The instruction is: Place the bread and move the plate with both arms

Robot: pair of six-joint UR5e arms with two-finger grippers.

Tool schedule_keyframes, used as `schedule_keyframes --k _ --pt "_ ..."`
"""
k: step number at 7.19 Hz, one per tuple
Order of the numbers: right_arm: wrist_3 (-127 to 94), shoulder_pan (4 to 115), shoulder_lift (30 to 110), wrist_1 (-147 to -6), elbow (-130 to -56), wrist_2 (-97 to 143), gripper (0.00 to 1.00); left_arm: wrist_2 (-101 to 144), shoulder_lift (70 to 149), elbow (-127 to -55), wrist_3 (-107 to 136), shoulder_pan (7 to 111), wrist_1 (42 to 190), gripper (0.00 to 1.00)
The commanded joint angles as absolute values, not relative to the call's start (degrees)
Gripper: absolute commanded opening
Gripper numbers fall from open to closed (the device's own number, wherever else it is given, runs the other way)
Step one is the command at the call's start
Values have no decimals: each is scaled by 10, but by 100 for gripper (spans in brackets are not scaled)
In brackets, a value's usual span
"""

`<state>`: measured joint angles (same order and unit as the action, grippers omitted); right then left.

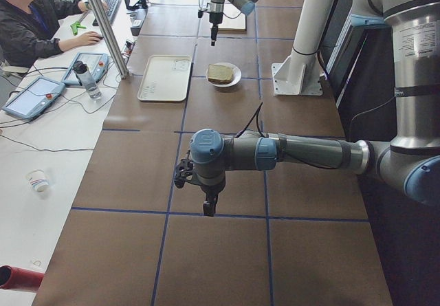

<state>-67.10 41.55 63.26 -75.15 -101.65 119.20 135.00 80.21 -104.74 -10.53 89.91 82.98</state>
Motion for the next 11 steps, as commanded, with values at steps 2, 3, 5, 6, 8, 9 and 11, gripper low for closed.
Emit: schedule_keyframes --k 2,3,5,6,8,9,11 --pt "-366 566 664 -929 -1039 1263 99 1349 816 -1050 -101 899 836 100" --pt "-263 607 710 -956 -1060 1266 99 1348 833 -1049 -101 899 868 100" --pt "-49 717 791 -1014 -1081 1288 99 1352 880 -1035 -88 894 931 100" --pt "48 767 835 -1020 -1084 1288 99 1354 893 -1043 14 889 936 100" --pt "215 880 936 -1020 -1081 1289 99 1368 892 -1094 58 797 993 100" --pt "231 894 996 -1013 -1080 1298 99 1424 892 -1095 93 746 1007 100" --pt "202 894 1020 -1013 -1079 1334 99 1453 898 -1102 377 654 1139 100"
